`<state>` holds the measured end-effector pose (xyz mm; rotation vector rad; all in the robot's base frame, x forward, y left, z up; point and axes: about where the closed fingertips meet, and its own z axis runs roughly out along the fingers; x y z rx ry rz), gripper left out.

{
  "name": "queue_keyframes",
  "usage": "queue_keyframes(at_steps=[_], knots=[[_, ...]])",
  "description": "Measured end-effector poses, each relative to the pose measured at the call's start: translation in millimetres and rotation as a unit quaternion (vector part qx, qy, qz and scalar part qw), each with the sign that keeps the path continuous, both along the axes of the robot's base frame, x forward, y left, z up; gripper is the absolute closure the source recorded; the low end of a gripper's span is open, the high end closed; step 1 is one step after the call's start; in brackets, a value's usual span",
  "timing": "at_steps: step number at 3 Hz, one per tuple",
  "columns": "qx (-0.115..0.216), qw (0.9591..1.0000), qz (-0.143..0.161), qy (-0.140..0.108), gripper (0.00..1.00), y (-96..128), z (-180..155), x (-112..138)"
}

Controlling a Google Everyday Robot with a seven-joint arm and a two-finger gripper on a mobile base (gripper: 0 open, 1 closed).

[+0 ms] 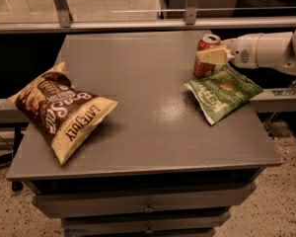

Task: Move coke can near green jalapeno chip bag

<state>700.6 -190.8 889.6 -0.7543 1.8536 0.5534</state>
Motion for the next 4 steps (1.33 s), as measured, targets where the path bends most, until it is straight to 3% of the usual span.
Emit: queue_keyframes(at_steps=[1, 2, 3, 4], knots=[[0.000, 1.0000, 0.000, 0.000, 0.13, 0.0, 0.6, 0.0], [0.012, 0.9998, 0.012, -0.009, 0.00, 12.0, 2.7, -4.0], [0.016, 0.9991, 0.014, -0.038, 0.00, 6.1, 10.6, -22.1], [0.013, 0.9970, 0.016, -0.075, 0.00, -22.1, 14.9, -52.3]])
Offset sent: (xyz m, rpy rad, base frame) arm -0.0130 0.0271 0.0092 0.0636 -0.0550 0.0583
